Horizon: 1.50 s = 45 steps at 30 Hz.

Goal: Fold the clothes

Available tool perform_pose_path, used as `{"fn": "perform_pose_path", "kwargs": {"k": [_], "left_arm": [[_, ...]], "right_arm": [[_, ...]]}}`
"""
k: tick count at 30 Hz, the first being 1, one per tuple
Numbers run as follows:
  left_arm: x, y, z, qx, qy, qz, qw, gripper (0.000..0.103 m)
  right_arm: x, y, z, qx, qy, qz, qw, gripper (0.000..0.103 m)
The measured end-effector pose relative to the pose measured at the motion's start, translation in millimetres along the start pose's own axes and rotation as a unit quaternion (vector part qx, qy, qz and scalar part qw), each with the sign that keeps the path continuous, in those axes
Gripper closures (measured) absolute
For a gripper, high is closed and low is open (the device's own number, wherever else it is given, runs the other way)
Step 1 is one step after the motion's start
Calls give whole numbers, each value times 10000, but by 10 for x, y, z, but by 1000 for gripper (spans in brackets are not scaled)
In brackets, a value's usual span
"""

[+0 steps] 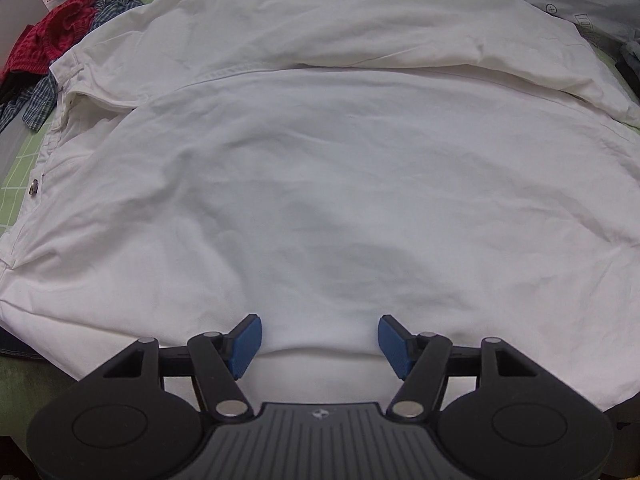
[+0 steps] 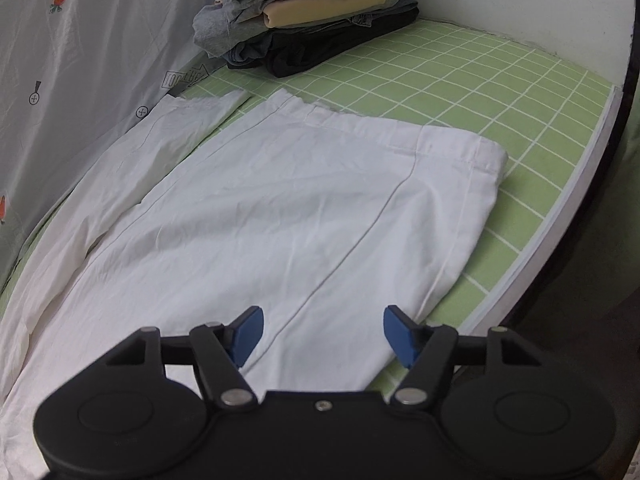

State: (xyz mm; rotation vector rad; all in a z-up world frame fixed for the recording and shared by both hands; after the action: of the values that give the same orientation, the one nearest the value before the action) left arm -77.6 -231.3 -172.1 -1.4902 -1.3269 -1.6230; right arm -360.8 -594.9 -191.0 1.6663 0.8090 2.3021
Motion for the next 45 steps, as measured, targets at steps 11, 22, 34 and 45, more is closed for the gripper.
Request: {"fn": "perform_pose_path", "kwargs": {"k": [11, 22, 34, 45], "left_arm": [[-42, -1, -65, 147, 103, -37, 9998, 27], [-43, -31, -42, 107, 21, -82, 9999, 22], [16, -83, 56, 131, -99, -212, 9996, 21], [378, -184, 560, 823, 201, -594, 9946, 25]], "right_arm": [[52, -4, -395, -928, 753, 205, 9926, 15], [-18, -1, -245, 612, -261, -101, 9977, 26], [-82, -48, 59, 1582, -731, -237, 9844, 75], [-90, -84, 231, 1998, -962, -284, 9747, 95]]}}
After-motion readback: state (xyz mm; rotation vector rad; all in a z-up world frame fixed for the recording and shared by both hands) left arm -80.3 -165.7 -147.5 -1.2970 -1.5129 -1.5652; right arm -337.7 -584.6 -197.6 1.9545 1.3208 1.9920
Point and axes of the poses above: each gripper's, at about its wrist camera, not at the fingertips, and x roughly against the way its jaws point, z to its left, y to its top, the point moved 1 cm from there along -x, roughly the way its jaws point, and after that the axes turned 8 degrees about -y, right-handed, at the moved point
